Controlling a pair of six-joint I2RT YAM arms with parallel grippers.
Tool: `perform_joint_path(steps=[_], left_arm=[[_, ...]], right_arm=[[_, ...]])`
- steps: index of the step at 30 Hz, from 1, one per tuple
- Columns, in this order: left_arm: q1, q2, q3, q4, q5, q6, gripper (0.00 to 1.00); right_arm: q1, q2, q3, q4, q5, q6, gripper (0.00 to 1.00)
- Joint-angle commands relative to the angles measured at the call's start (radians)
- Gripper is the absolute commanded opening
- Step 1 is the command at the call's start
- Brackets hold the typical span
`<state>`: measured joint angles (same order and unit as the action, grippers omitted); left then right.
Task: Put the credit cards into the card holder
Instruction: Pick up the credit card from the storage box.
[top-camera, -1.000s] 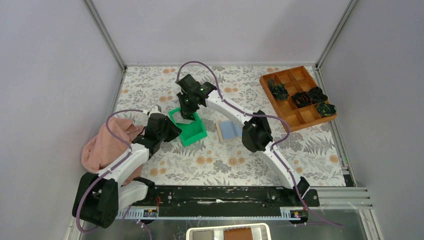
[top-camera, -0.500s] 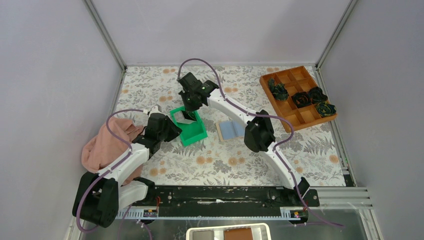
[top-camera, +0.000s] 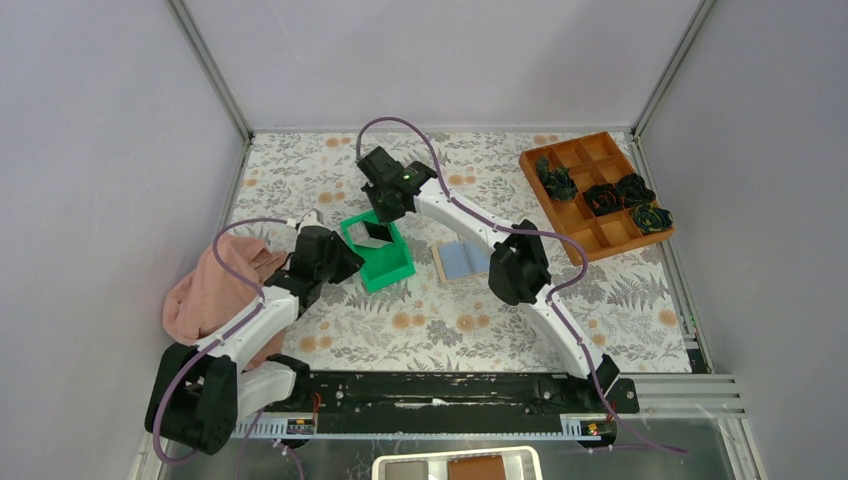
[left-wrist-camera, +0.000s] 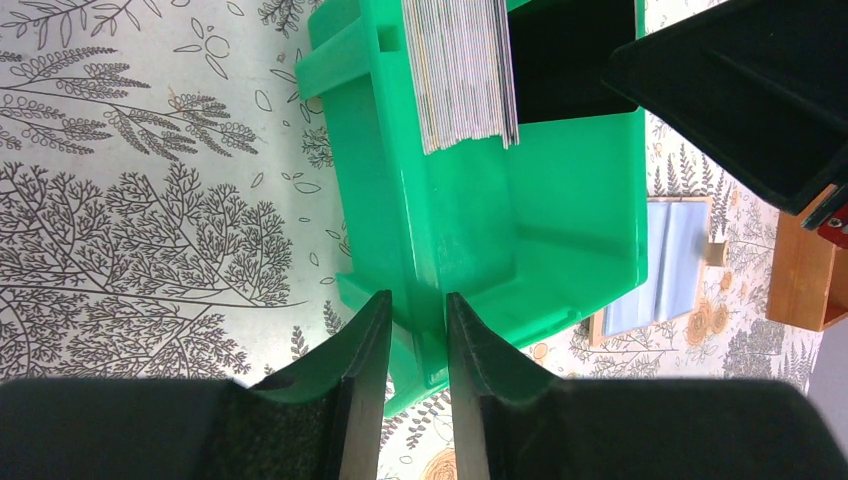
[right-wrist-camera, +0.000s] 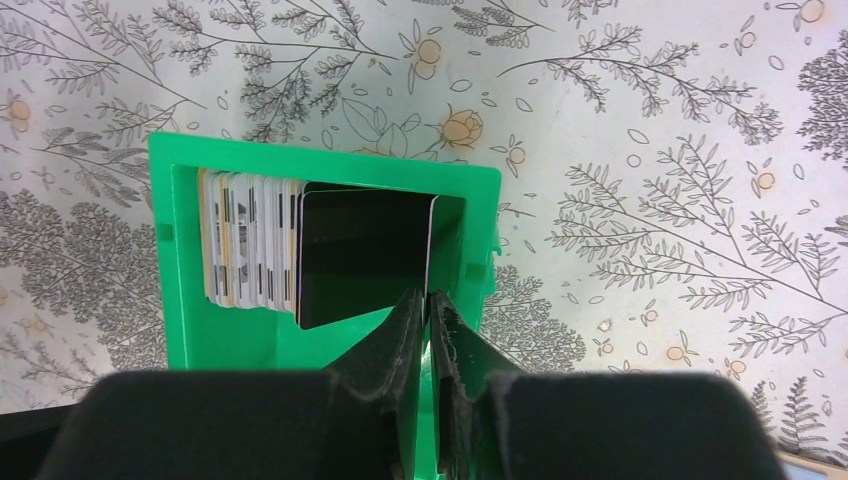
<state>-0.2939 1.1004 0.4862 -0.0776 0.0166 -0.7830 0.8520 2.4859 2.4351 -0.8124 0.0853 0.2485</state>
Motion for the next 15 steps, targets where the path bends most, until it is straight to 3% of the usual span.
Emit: perform_joint_path(steps=[1, 8, 10, 12, 15], left_arm=[[-0.008, 0.029, 0.017, 0.065, 0.049, 0.019, 0.31], [-0.023, 0.071, 0.035, 0.092, 0.095, 0.034, 0.29], [-0.025, 0.067, 0.039, 0.085, 0.092, 0.039, 0.3], [-0.025, 0.055, 0.042, 0.072, 0.082, 0.046, 0.32], [-0.026, 0.029, 0.045, 0.044, 0.061, 0.054, 0.4]], right_arm=[[0.012, -0.029, 0.016, -0.019, 0.069, -0.038, 0.12], [0.014, -0.015, 0.011, -0.012, 0.071, -0.033, 0.1], [0.014, -0.017, -0.001, -0.006, 0.072, -0.03, 0.06], [0.015, -0.024, -0.014, 0.0, 0.079, -0.03, 0.0], [0.014, -0.039, -0.027, 0.007, 0.095, -0.032, 0.0]])
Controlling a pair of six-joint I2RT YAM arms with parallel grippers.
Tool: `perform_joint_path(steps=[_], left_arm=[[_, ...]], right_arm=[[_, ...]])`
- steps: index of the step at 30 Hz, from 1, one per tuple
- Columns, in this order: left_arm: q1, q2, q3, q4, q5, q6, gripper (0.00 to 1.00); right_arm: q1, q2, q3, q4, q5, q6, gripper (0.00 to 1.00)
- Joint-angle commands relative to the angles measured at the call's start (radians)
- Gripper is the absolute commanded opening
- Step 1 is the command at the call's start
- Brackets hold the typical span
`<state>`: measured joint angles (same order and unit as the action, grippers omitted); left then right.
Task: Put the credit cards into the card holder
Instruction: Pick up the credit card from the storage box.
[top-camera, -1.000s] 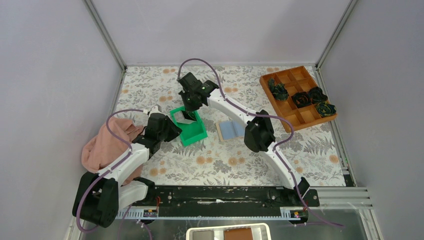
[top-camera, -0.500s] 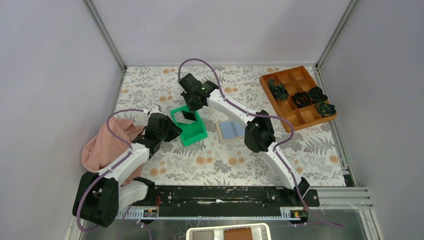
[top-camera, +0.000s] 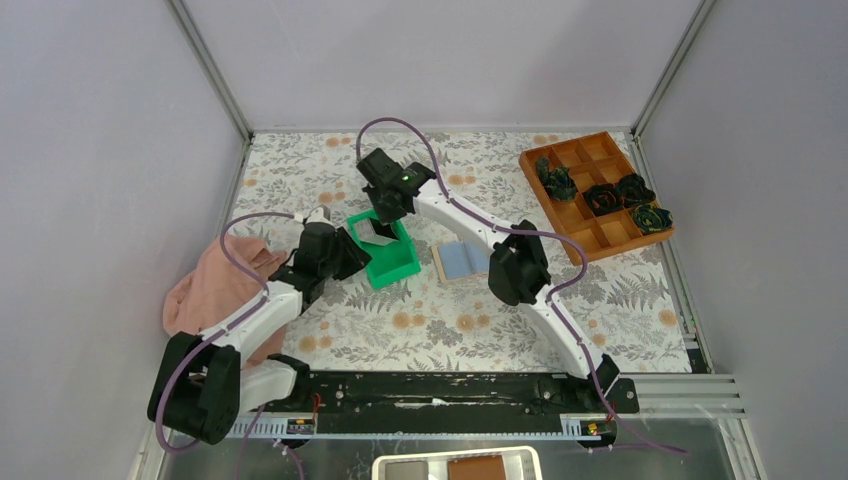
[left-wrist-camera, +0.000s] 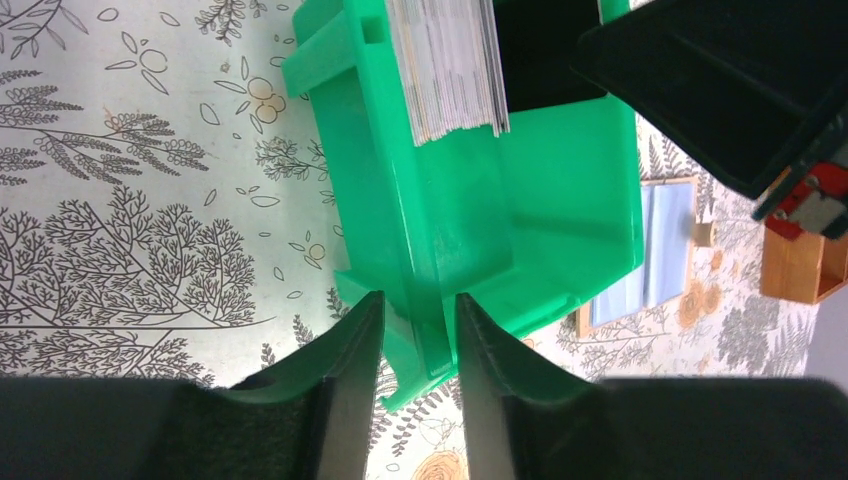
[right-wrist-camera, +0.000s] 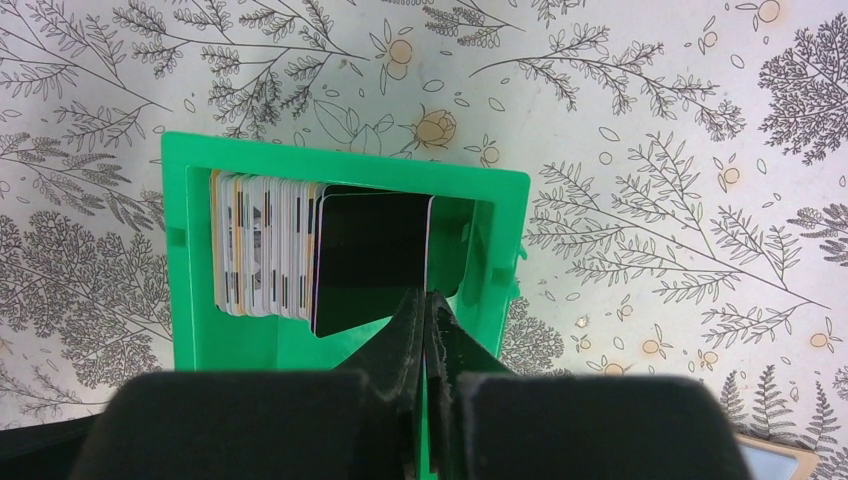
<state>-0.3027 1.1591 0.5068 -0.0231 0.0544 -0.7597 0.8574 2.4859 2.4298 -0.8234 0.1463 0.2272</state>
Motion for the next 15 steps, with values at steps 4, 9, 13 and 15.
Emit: perform_joint_path(steps=[4, 9, 13, 15], left_arm=[[-0.015, -0.062, 0.044, -0.058, -0.006, 0.046, 0.81], [-0.017, -0.099, 0.09, -0.116, -0.053, 0.073, 1.0], [-0.016, -0.133, 0.128, -0.146, -0.07, 0.083, 1.0], [-0.016, -0.153, 0.141, -0.151, -0.072, 0.092, 1.0]], right_arm=[[0.008, -0.071, -0.039, 0.034, 0.048, -0.018, 0.0], [0.009, -0.13, -0.062, 0.066, 0.068, -0.04, 0.0], [0.009, -0.18, -0.074, 0.066, 0.081, -0.046, 0.0], [0.009, -0.212, -0.093, 0.071, 0.086, -0.046, 0.0]])
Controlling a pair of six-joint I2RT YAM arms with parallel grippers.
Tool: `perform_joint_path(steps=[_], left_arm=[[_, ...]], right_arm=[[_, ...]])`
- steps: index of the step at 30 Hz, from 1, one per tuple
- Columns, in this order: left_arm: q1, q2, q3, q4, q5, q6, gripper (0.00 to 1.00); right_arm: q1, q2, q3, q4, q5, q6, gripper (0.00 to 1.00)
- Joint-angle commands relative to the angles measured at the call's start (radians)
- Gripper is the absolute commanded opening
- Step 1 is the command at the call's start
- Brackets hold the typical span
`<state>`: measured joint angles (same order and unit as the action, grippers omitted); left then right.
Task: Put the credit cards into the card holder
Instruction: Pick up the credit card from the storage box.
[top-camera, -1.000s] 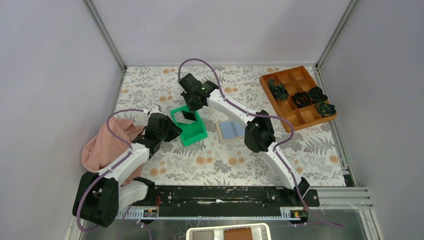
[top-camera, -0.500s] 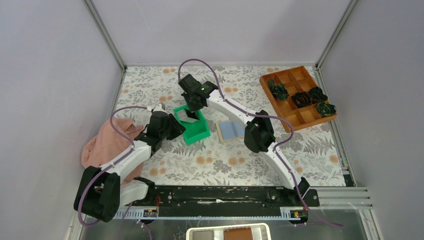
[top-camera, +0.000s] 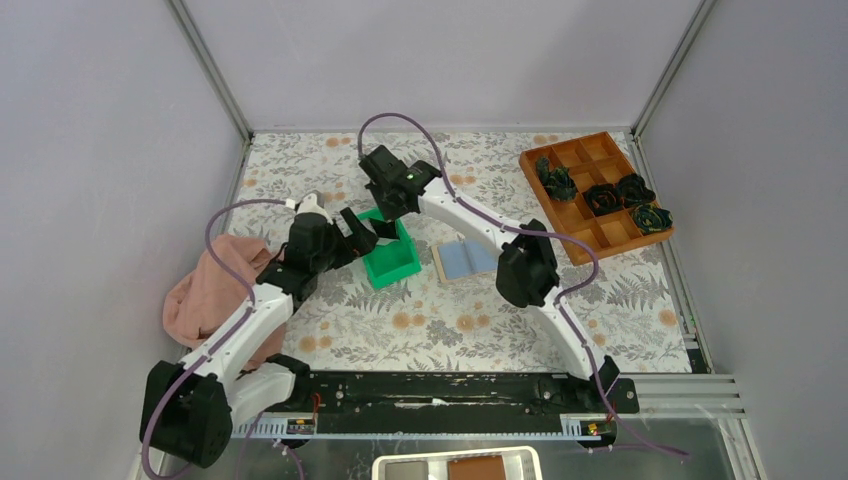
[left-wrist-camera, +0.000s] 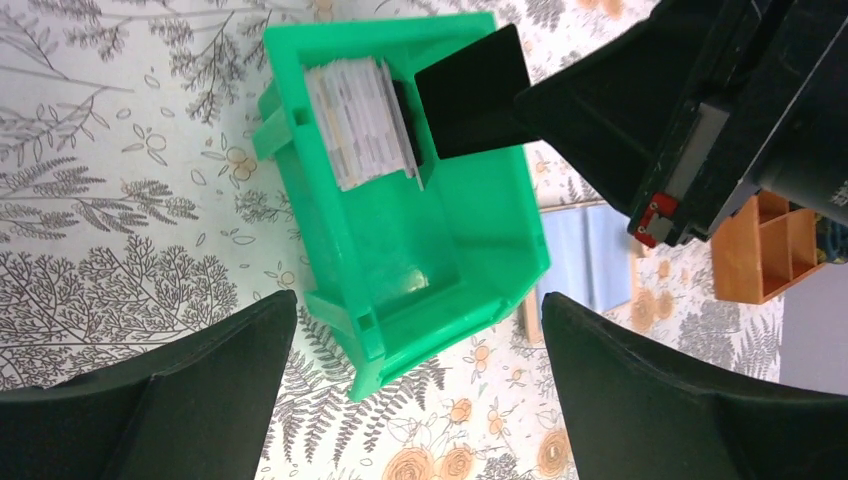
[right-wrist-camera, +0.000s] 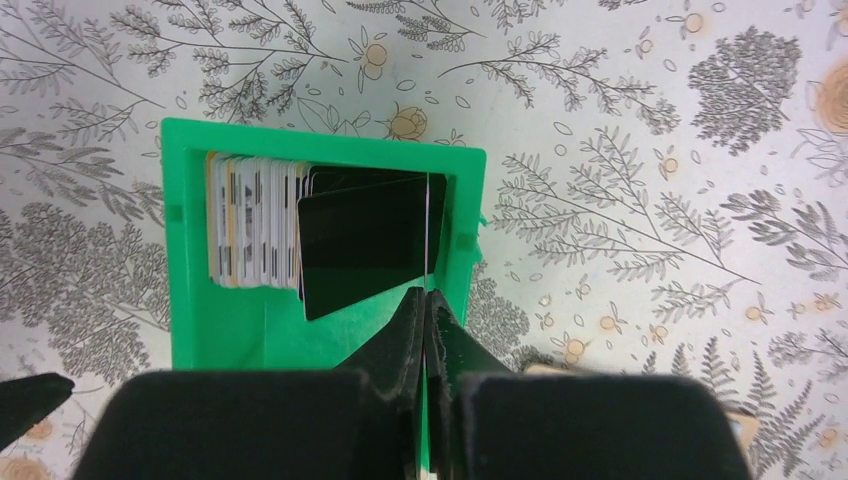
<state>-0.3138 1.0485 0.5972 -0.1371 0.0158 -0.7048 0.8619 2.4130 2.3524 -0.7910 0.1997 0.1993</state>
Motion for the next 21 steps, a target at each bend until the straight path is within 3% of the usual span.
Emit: perform_joint_path(steps=[1, 9, 13, 21], left_arm=[[-0.006, -0.053, 0.058, -0.039, -0.035, 0.043, 1.0], [-0.005, -0.134, 0.084, -0.008, 0.044, 0.096, 1.0], [-0.005, -0.167, 0.081, 0.045, 0.177, 0.123, 0.99], [-0.005, -0.182, 0.066, 0.145, 0.478, 0.094, 0.81]], right_arm=[[0.005, -0.157, -0.03, 0.042, 0.034, -0.018, 0.0], [0.006, -0.364, -0.164, 0.045, -0.014, -0.024, 0.0], [-0.015, -0.484, -0.26, -0.003, -0.123, -0.018, 0.0], [-0.1, -0.793, -0.647, 0.042, -0.46, 0.034, 0.0]])
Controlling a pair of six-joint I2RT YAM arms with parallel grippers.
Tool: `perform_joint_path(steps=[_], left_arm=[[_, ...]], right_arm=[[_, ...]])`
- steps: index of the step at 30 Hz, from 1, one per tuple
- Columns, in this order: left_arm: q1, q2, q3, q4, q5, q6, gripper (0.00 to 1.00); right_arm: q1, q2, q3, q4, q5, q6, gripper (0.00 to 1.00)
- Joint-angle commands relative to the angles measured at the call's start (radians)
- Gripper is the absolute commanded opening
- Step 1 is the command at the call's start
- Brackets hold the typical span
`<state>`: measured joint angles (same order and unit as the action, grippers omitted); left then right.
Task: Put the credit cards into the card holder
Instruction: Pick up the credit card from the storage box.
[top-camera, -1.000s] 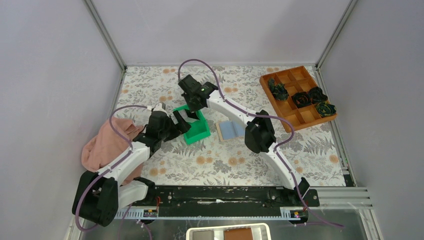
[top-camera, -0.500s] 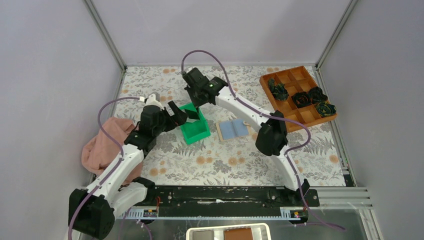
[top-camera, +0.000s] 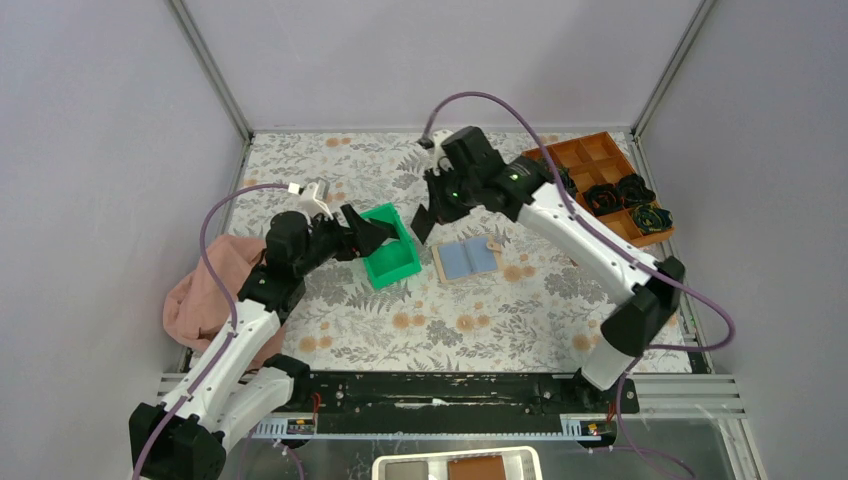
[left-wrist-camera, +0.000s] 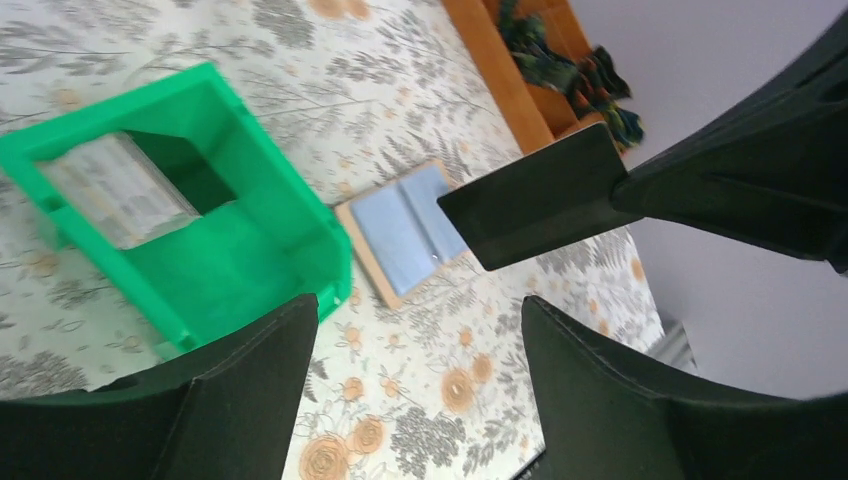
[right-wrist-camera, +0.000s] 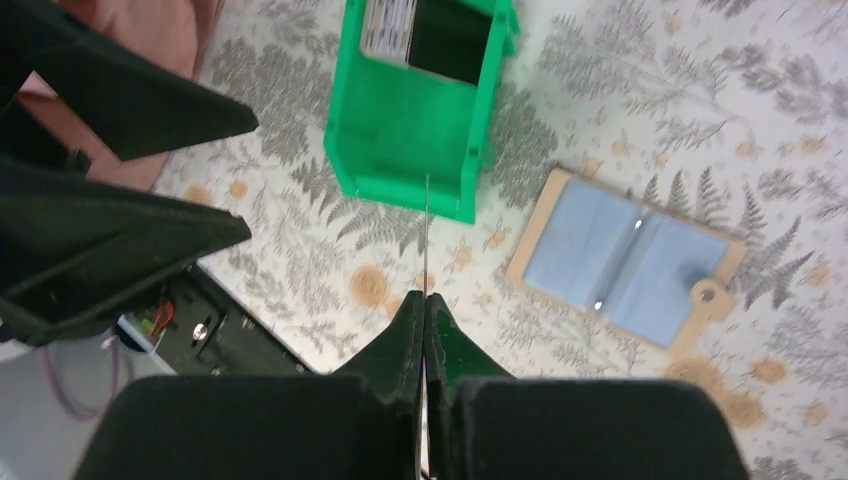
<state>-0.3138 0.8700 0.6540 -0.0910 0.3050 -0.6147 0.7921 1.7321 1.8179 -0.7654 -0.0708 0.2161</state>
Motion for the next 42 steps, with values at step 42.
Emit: perform_joint_path(steps=[42], left_arm=[[-0.007, 0.26, 0.02, 0.267, 0.623, -0.047, 0.56]], right_arm=[[-0.224, -0.092, -0.43, 0.346, -0.923, 0.24, 0.0]])
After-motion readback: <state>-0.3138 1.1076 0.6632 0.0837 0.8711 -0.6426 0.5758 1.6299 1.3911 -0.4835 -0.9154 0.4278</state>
